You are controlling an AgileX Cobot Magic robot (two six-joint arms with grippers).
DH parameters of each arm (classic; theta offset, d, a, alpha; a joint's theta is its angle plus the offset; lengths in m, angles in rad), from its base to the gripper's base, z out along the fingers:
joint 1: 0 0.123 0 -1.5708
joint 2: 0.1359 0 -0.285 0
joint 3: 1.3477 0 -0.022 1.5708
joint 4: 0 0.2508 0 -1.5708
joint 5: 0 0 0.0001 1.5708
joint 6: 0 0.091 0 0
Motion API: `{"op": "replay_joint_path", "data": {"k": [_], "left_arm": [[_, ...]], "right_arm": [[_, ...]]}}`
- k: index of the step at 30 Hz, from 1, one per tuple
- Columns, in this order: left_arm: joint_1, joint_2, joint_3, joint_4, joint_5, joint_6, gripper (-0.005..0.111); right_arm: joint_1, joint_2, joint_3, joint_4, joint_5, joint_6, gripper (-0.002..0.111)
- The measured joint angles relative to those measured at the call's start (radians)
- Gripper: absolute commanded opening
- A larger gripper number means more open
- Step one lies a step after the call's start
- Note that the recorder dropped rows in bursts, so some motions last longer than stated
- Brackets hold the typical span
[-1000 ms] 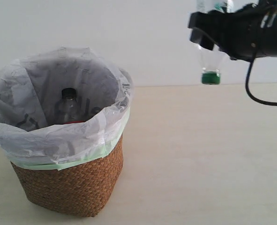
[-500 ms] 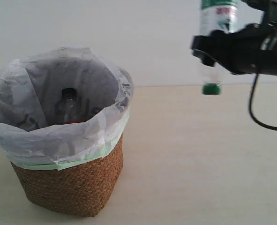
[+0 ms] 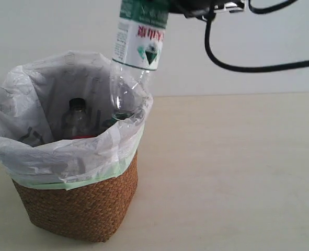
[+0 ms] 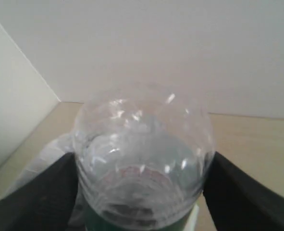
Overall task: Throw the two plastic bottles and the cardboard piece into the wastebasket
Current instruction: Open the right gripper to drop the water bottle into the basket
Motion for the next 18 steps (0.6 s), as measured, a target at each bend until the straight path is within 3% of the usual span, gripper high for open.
{"op": "replay_joint_path", "data": {"k": [4, 12, 18], "left_arm": [[0.000, 0.000, 0.000, 0.000, 0.000, 0.000, 0.108], [0.000, 0.000, 0.000, 0.000, 0.000, 0.000, 0.108], [0.000, 0.000, 0.000, 0.000, 0.000, 0.000, 0.108]], "right_arm": [[-0.052, 0.002, 0.038, 0.000, 0.002, 0.000, 0.066], [-0.045, 0.000, 0.049, 0.000, -0.056, -0.010, 0.066], [-0.115, 0.000, 0.049, -0.023, -0.007, -0.013, 0.066]]}}
